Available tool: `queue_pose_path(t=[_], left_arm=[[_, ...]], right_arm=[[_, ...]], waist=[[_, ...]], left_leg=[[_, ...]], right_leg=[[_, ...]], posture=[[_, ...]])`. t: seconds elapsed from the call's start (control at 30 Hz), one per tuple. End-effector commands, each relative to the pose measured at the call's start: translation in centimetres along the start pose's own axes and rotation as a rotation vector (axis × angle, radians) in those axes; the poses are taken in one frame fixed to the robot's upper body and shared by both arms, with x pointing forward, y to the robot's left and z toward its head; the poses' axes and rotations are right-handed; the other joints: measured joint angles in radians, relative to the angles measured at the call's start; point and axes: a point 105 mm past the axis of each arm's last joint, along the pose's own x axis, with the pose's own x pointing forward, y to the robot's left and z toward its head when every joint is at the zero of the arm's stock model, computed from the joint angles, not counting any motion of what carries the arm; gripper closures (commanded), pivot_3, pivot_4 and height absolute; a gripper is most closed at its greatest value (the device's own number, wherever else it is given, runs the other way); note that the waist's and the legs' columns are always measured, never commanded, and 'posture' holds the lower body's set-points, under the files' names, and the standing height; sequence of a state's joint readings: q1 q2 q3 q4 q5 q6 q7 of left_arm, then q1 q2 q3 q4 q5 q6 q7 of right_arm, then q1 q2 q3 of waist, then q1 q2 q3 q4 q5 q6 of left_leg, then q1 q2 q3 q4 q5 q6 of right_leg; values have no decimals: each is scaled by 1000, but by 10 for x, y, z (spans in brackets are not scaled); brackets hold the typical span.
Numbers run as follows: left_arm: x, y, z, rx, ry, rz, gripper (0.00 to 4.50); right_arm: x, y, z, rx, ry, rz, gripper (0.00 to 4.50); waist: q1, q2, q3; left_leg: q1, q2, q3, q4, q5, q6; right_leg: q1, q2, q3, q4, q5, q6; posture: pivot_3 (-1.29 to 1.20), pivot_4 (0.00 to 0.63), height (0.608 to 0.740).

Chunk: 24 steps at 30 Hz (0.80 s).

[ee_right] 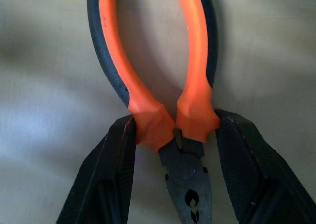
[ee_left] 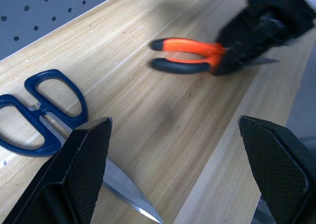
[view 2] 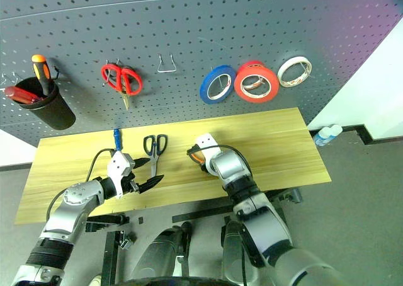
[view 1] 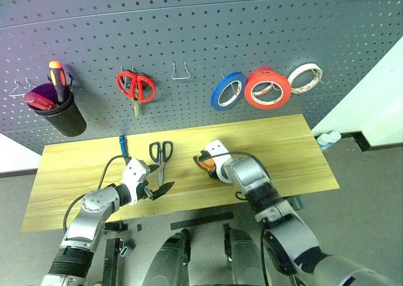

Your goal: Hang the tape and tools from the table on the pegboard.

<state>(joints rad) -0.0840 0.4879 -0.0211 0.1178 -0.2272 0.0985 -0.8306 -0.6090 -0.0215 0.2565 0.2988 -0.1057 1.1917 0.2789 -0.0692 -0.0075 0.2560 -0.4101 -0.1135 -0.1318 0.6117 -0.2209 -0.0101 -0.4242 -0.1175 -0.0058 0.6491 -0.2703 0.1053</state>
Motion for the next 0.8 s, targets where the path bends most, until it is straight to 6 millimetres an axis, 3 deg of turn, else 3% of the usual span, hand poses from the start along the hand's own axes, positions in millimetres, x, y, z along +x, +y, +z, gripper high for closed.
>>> queue_pose_path(t=[0.03,0.27,0.8], left_arm=[[1,1,3,13,-14,-1,211],[3,4,6,19,-20,-2,211],[5,5,7,24,-23,-4,211]], right_arm=[[-8,6,-6,-7,12,28,2445],[-10,-1,-6,-69,-2,-8,184],[0,1,5,-179,-19,-6,184]], waist=[[-1,0,0],[0,0,0],[0,-1,0]], left_leg=[[0,0,0,0,0,0],[-1,0,0,0,0,0],[-1,0,0,0,0,0]], right_leg=[[0,0,0,0,0,0],[-1,0,0,0,0,0],[-1,0,0,0,0,0]], posture=[[-91,287,740],[-88,281,740],[-91,267,740]])
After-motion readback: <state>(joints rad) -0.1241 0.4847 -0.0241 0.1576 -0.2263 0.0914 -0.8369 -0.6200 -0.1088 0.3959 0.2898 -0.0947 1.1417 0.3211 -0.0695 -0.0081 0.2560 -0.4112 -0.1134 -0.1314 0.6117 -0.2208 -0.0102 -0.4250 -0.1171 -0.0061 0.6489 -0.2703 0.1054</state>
